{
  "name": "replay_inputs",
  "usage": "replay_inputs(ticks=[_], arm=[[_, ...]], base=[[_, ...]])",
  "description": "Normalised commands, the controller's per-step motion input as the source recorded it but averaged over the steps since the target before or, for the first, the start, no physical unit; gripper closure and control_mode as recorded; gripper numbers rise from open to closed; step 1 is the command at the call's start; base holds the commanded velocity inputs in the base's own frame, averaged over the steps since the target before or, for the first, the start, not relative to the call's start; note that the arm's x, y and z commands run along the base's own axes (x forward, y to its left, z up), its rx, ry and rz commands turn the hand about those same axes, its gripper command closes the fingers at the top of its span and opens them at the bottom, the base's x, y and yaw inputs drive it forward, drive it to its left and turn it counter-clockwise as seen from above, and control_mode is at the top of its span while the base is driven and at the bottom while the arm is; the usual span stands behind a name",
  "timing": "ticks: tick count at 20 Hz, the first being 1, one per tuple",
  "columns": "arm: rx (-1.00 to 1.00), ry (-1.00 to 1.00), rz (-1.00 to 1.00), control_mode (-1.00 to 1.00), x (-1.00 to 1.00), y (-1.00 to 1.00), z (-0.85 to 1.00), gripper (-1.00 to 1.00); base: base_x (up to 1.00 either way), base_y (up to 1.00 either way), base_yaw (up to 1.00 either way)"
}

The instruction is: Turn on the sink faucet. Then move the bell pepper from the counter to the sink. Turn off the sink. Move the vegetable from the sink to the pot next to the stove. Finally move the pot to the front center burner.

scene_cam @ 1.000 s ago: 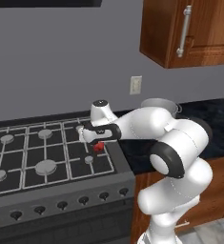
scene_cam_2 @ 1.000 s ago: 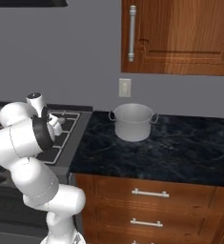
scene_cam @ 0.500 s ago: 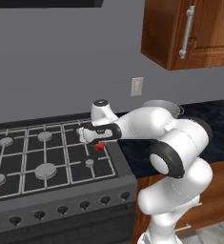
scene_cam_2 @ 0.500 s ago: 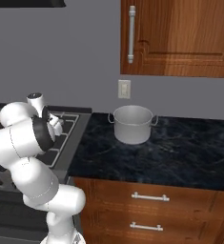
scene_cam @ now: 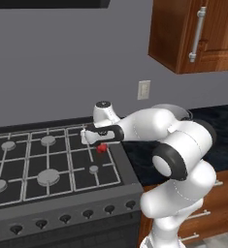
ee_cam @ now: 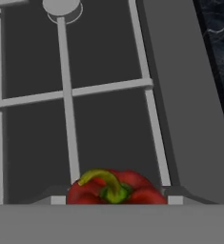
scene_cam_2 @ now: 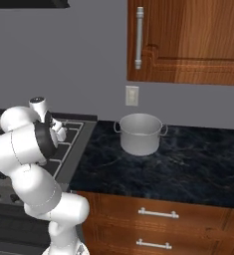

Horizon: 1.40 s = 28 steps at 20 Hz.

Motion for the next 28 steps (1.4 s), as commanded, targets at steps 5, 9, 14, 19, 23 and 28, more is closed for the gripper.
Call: replay_inputs(ticks=[5, 9, 14, 19, 23, 28], arm=[[0.0, 0.0, 0.0, 1.0, 0.0, 0.0, 0.0, 1.0], [0.0, 0.0, 0.0, 1.0, 0.0, 0.0, 0.0, 1.0], [0.0, 0.0, 0.0, -1.0, 0.0, 0.0, 0.0, 1.0], [0.0, 0.0, -0.04, -1.0, 0.09, -0.18, 0.08, 1.0], [0.0, -0.01, -0.06, -1.0, 0.12, -0.55, 0.29, 1.0], [0.0, -0.01, -0.12, -1.0, 0.22, -0.5, 0.28, 1.0]], base=[[0.18, 0.0, 0.05], [0.0, 0.0, 0.0], [0.0, 0.0, 0.0], [0.0, 0.0, 0.0], [0.0, 0.0, 0.0], [0.0, 0.0, 0.0]])
